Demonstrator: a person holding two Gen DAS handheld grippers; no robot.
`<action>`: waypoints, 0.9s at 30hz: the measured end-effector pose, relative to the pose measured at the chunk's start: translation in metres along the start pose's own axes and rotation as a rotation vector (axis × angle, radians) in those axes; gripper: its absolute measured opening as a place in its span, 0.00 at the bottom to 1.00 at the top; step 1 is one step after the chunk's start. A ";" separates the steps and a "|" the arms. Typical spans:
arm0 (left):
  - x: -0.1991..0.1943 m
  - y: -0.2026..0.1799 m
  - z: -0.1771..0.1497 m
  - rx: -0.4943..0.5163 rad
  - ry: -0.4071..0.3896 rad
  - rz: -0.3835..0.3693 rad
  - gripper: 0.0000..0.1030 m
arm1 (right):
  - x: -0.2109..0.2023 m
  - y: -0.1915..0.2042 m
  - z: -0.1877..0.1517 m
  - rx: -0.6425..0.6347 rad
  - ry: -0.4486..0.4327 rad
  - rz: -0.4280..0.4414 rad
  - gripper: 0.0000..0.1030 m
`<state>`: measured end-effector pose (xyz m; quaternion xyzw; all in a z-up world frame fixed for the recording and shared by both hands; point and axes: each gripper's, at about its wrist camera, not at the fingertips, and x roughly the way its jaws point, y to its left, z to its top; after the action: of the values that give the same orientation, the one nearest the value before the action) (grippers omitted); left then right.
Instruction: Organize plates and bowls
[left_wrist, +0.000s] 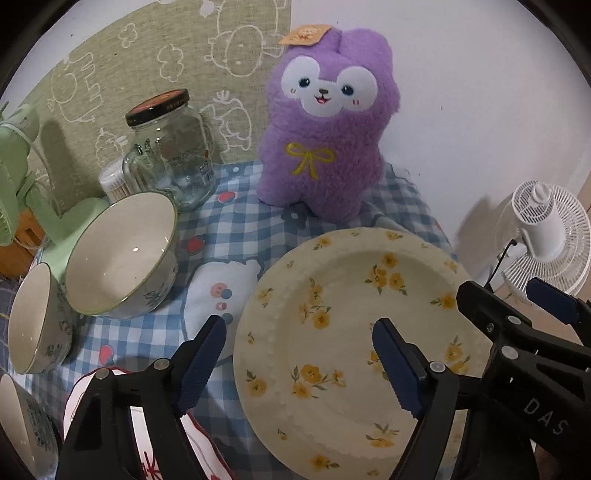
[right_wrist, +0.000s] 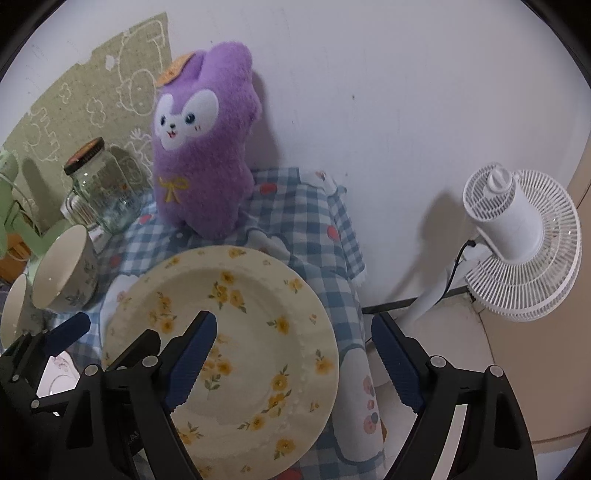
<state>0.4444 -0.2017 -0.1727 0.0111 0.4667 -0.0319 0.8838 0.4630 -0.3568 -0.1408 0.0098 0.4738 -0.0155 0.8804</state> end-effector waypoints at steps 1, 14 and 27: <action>0.002 0.001 -0.001 0.001 0.007 0.001 0.80 | 0.003 -0.001 -0.001 0.004 0.005 -0.003 0.85; 0.031 0.010 -0.002 -0.015 0.086 0.007 0.70 | 0.031 -0.002 -0.008 0.008 0.057 0.007 0.82; 0.042 0.017 -0.006 -0.057 0.106 -0.018 0.66 | 0.053 -0.005 -0.016 0.019 0.120 0.010 0.64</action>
<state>0.4646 -0.1866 -0.2109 -0.0163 0.5135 -0.0259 0.8576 0.4790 -0.3625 -0.1936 0.0212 0.5254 -0.0149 0.8504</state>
